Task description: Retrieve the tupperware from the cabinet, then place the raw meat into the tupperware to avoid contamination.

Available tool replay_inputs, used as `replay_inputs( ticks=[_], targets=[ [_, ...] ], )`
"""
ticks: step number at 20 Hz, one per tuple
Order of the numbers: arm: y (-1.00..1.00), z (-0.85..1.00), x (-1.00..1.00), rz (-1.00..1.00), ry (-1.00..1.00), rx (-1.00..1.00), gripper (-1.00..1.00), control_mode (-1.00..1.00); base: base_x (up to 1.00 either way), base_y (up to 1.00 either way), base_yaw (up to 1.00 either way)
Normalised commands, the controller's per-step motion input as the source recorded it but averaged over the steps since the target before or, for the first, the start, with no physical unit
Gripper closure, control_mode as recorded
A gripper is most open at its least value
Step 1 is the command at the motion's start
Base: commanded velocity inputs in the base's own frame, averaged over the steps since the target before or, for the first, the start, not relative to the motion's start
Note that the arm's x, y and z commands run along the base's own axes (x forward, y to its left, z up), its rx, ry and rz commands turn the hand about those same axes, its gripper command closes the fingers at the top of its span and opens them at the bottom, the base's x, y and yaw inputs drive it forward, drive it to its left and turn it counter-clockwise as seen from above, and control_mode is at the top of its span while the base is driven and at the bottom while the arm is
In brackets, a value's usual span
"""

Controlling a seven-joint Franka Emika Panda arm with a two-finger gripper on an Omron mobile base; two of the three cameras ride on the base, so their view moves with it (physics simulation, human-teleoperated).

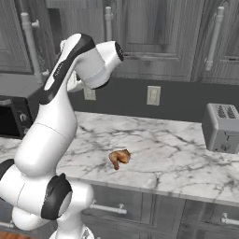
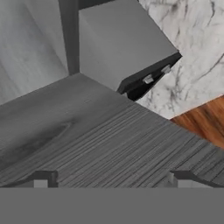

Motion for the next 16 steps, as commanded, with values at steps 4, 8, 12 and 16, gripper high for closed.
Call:
replay_inputs(
  ticks=[4,8,12,16],
  targets=[
    [0.81,-0.01,-0.17,0.17,0.0,0.0,-1.0,-1.0,0.0,0.0,0.0],
    [0.93,-0.04,-0.16,0.17,0.05,-0.02,-1.0,-1.0,0.0,0.0,0.0],
    [0.92,-0.16,-0.07,0.12,0.03,-0.01,-1.0,-1.0,0.0,0.0,0.0],
    [0.68,-0.18,0.04,0.01,0.02,0.0,-1.0,-1.0,0.0,0.0,0.0]
  ],
)
